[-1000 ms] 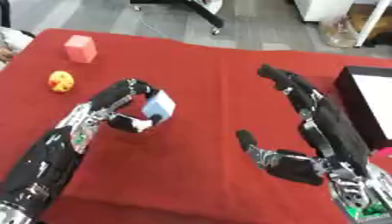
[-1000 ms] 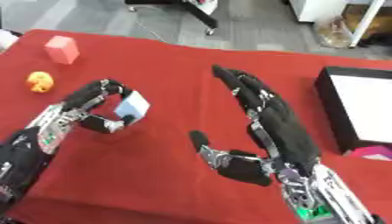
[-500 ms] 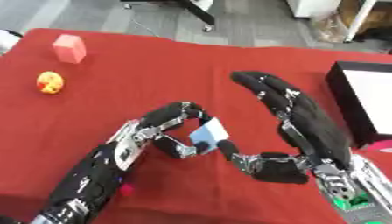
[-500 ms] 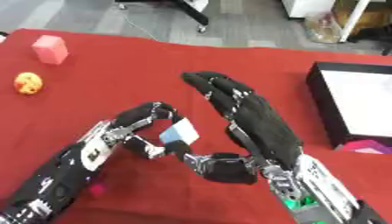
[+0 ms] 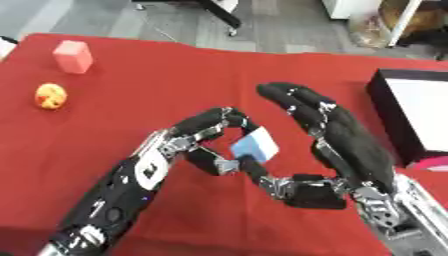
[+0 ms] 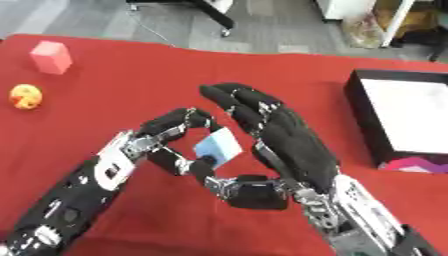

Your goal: Pick up the objects with one hand, pass them to the other hand, and then place them into the box on the other side of the table.

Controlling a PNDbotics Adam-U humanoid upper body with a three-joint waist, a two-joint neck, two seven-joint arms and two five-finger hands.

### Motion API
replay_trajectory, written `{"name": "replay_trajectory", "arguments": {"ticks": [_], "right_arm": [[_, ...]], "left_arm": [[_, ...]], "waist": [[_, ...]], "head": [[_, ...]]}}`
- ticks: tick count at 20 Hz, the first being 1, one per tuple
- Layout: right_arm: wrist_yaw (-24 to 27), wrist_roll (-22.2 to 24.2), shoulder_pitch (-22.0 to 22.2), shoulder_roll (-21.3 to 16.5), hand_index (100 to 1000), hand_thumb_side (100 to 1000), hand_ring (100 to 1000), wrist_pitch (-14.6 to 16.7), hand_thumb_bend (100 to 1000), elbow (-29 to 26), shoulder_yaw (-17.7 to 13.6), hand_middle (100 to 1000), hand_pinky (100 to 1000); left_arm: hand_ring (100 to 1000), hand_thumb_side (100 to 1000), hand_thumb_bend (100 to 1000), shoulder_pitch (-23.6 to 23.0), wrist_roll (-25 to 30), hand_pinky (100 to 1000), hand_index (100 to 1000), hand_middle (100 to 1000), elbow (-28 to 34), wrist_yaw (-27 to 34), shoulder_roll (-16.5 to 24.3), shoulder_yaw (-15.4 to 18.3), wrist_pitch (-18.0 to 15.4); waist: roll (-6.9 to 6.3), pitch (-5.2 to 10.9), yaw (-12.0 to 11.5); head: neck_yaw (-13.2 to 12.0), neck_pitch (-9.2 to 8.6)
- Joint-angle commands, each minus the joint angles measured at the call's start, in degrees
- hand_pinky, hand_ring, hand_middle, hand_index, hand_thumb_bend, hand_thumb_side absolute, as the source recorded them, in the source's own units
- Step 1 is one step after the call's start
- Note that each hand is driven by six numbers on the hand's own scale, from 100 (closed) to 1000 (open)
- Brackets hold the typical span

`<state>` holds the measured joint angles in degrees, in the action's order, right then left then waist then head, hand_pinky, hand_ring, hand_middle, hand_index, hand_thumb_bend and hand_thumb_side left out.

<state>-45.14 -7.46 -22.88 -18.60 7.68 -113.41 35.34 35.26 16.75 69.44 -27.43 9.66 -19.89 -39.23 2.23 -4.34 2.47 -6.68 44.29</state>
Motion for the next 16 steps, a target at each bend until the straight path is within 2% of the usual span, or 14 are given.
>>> {"name": "replay_trajectory", "arguments": {"ticks": [1,11,16], "right_arm": [[-0.5,-0.12,-0.21,-0.47,967,420,877,-0.16,337,-1.19,-0.36,841,757],[-2.39,0.27,0.52,-0.21,967,422,875,-0.3,356,-1.19,-0.85,842,762],[-3.76,0.06,0.44,-0.17,961,414,858,-0.41,369,-1.19,-1.03,837,756]], "left_arm": [[553,709,100,0.98,3.05,666,551,458,3.53,3.27,0.26,1.55,2.89],[552,719,100,0.43,12.56,662,548,456,8.84,12.78,1.7,5.29,12.4],[553,736,100,0.23,17.26,661,550,458,10.99,17.48,2.57,5.39,17.1]], "waist": [[-0.1,0.61,0.01],[-0.22,0.7,-0.01],[-0.33,0.69,0.01]], "head": [[0.31,-0.17],[0.49,-0.17],[0.61,-0.17]]}}
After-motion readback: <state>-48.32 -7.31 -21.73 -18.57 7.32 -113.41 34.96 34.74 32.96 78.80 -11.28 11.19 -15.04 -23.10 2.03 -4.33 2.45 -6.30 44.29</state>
